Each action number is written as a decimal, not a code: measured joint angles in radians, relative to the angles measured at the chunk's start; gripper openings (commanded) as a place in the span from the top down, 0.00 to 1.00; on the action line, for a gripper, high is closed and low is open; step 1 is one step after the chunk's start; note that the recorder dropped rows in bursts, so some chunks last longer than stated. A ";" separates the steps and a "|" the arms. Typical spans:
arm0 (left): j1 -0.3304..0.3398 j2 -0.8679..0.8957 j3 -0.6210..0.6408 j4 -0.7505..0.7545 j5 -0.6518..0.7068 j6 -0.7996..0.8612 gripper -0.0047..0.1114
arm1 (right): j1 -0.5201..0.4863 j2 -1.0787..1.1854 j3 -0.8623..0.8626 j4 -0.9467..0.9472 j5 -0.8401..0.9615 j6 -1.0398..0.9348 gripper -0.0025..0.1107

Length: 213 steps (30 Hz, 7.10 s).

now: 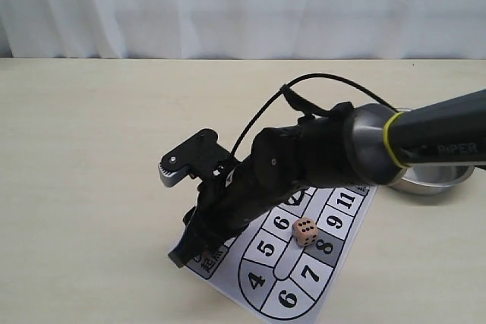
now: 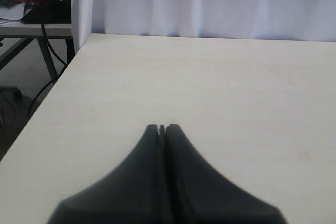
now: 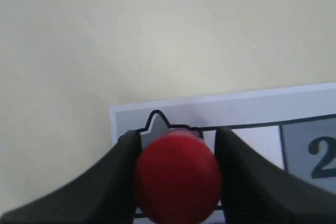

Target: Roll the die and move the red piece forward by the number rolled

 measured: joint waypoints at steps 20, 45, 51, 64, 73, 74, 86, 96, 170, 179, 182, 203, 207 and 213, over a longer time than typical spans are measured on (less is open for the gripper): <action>0.000 0.000 0.000 0.000 0.000 0.000 0.96 | -0.086 0.038 -0.005 0.025 -0.039 0.005 0.94; 0.000 0.000 0.000 0.000 0.000 0.000 0.96 | -0.158 0.039 -0.001 -0.055 -0.109 0.043 0.94; 0.000 0.000 0.000 0.000 0.000 0.000 0.96 | -0.197 -0.020 -0.001 -0.055 -0.163 0.043 0.94; 0.000 0.000 0.000 0.000 0.000 0.000 0.96 | -0.252 0.072 -0.001 -0.055 -0.190 0.044 0.94; 0.000 0.000 0.000 0.000 0.000 0.000 0.96 | -0.252 0.079 -0.005 -0.053 -0.194 0.044 0.94; 0.000 0.000 0.000 0.000 0.000 0.000 0.96 | -0.252 0.076 -0.005 -0.053 -0.194 0.044 0.94; 0.000 0.000 0.000 0.000 0.000 0.000 0.96 | -0.296 0.011 -0.002 -0.059 -0.231 0.044 0.94; 0.000 0.000 0.000 0.000 0.000 0.000 0.96 | -0.312 0.076 -0.002 -0.059 -0.262 0.044 0.94; 0.000 0.000 0.000 0.000 0.000 0.000 0.96 | -0.483 0.100 -0.029 -0.020 -0.203 0.063 0.66; 0.000 0.000 0.000 0.000 0.000 0.000 0.96 | -0.483 0.088 -0.027 -0.016 -0.163 0.069 0.45; 0.000 0.000 0.000 0.000 0.000 0.000 0.96 | -0.483 0.086 -0.027 -0.016 -0.163 0.069 0.39; 0.000 0.000 0.000 0.000 0.000 0.000 0.96 | -0.771 -0.222 -0.027 -0.147 0.179 0.131 0.94; 0.000 0.000 0.000 0.000 0.000 0.000 0.96 | -0.824 -0.226 -0.027 -0.168 0.236 0.131 0.94; 0.000 0.000 0.000 0.000 0.000 0.000 0.96 | -0.873 -0.230 -0.027 -0.189 0.290 0.131 0.94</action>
